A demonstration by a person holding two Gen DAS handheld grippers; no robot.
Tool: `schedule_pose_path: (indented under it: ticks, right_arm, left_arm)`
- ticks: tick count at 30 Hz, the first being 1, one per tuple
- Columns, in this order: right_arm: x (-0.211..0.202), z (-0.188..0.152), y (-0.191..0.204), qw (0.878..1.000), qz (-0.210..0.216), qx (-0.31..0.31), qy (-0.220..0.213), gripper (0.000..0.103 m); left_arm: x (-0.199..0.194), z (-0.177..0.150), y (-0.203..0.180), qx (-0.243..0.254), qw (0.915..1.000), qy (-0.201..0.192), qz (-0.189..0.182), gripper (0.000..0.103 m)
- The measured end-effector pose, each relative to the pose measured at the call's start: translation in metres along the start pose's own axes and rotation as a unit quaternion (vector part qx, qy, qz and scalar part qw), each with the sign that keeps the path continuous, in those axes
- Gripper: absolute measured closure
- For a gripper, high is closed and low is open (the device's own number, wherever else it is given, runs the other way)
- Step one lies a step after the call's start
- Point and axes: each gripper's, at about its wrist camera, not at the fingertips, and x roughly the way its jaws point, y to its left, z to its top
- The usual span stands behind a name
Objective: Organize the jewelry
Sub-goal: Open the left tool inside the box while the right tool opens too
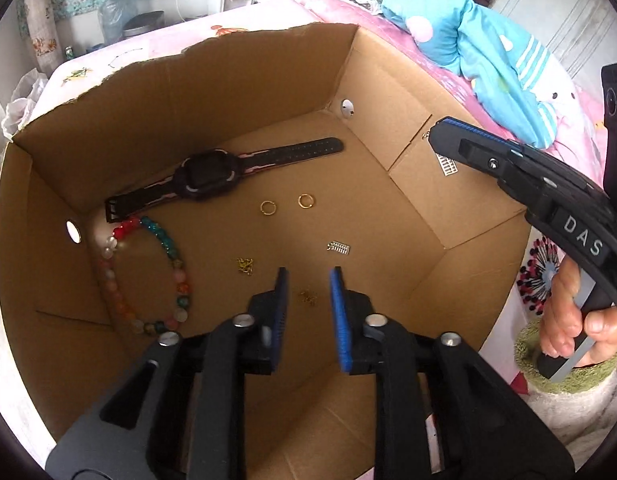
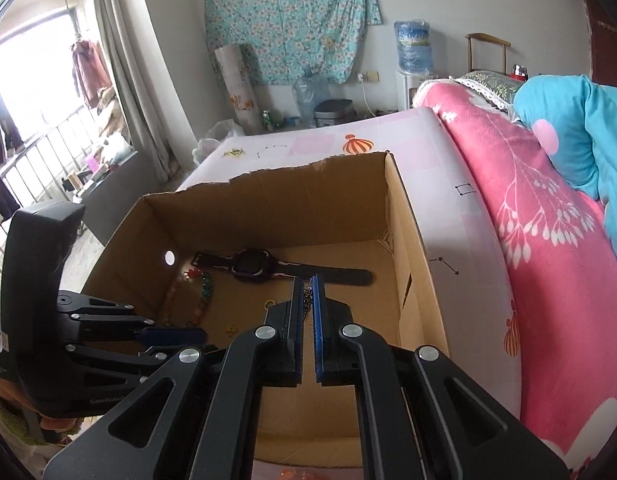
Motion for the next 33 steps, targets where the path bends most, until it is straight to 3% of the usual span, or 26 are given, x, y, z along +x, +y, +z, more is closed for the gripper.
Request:
schedule_pose_path:
  ticks: [3,8,16,21,24,28,33]
  right_arm:
    - [0.002,0.002,-0.001,1.0,0.005,0.002,0.008,0.099]
    - [0.005,0.01,-0.004,1.0,0.01,0.002,0.028,0.099]
    - [0.024,0.023,-0.008,0.995,0.02,-0.021,0.1,0.099]
    - [0.038,0.022,-0.007,0.99,0.01,-0.025,0.139,0.098]
    - [0.036,0.023,-0.007,0.991,0.008,-0.016,0.134,0.096]
    - [0.026,0.027,-0.009,0.993,0.01,-0.006,0.116,0.085]
    - [0.005,0.03,-0.007,0.996,0.005,0.006,0.09,0.084]
  left_arm:
    - [-0.001,0.0,0.0,0.002,1.0,-0.004,0.004,0.076]
    - [-0.023,-0.004,0.005,-0.005,0.999,-0.043,0.008,0.067]
    - [-0.083,-0.034,0.019,-0.029,0.9913,-0.128,0.004,0.055]
    - [-0.101,-0.055,0.025,-0.033,0.9883,-0.149,0.006,0.051]
    - [-0.107,-0.063,0.028,-0.04,0.9871,-0.155,0.006,0.051]
    - [-0.116,-0.07,0.031,-0.042,0.9847,-0.169,0.007,0.051]
    - [-0.122,-0.077,0.027,-0.039,0.9827,-0.181,0.008,0.05]
